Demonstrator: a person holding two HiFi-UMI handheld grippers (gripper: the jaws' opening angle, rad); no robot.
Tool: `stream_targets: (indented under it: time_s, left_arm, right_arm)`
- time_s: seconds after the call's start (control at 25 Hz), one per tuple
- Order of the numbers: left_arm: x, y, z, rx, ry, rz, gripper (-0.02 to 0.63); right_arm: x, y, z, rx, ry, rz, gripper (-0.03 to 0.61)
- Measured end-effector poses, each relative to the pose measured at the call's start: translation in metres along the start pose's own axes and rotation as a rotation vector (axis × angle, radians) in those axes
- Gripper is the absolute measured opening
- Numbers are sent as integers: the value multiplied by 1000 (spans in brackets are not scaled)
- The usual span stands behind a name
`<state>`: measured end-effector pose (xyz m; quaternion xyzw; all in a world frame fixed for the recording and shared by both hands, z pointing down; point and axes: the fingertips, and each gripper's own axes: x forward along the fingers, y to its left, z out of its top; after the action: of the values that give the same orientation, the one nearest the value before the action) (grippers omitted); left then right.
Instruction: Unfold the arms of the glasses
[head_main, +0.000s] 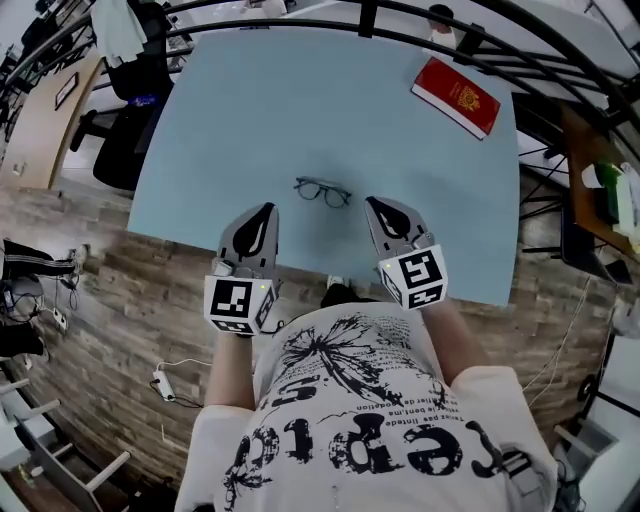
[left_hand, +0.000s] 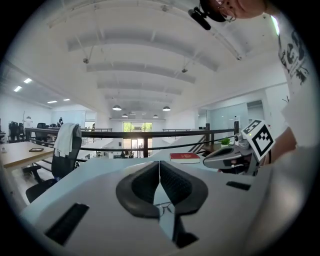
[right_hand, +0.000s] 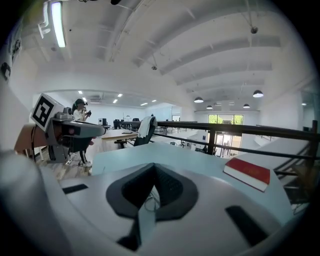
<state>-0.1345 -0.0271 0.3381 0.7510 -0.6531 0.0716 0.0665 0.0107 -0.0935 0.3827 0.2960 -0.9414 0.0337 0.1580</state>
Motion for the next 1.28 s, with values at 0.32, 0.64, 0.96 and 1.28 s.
stream_targets:
  time_s: [0.32,0.64,0.96,1.28]
  left_arm:
    - [80,11,-20,12,67,-123,20]
    - [128,18,-46,-7,127,-276,20]
    - [149,27,-91,4,255,-398,20]
    - [154,38,-125,29,340,-457,20]
  right_arm:
    - [51,-40,-37,24,152,3,11]
    - [80,-45,-79,54,335,-15,11]
    - [112,-29,-137,-130,653,110,63]
    - [129,-24,-173,-330,834,266,77]
